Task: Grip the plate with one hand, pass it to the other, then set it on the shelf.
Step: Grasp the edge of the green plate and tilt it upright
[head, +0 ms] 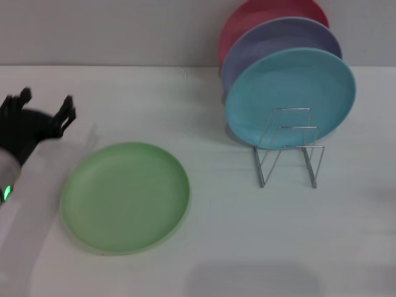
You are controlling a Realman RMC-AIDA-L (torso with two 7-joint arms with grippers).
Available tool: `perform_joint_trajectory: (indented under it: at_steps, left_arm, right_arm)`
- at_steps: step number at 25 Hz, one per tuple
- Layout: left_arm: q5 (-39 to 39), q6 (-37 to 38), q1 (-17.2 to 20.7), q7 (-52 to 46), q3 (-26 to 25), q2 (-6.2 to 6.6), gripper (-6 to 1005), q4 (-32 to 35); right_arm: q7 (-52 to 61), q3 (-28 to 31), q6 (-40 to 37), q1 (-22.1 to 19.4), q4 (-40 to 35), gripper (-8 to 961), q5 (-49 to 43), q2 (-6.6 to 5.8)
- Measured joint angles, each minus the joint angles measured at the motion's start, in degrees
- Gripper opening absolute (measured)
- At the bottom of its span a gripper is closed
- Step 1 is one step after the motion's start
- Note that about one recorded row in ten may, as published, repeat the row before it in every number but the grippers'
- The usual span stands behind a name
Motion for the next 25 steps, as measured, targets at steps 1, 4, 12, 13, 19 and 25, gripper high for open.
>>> perform_joint_trajectory:
  at_steps: [1, 4, 12, 13, 19, 25]
  left_arm:
    - [0.26, -3.74, 0.50, -0.04, -0.71, 0.23, 788, 3.38]
    - [0.20, -23.09, 1.84, 0.06, -4.96, 0.51, 789, 17.26]
    - [-4.30, -73.05, -7.29, 7.97, -20.49, -3.49, 791, 30.91]
    - [-5.73, -76.27, -8.46, 9.13, -21.21, -3.45, 791, 30.51]
    - [-5.94, -79.18, -8.54, 9.33, -21.46, -3.40, 789, 30.17]
    - [-5.52, -81.14, -8.67, 9.38, -22.88, -3.47, 782, 26.99]
  right_arm:
    - [0.01, 0.00, 0.00, 0.02, 0.00, 830, 0.00, 0.00]
    - [0.02, -0.02, -0.06, 0.09, 0.00, 830, 0.00, 0.00]
    - [0.56, -0.02, -0.50, 0.32, -0.32, 831, 0.02, 0.00]
    - [0.57, -0.02, -0.53, 0.51, -0.64, 831, 0.02, 0.00]
    - [0.58, -0.02, -0.61, 0.61, -0.86, 831, 0.03, 0.00]
    - [0.58, -0.02, -0.62, 0.57, -0.94, 831, 0.03, 0.00]
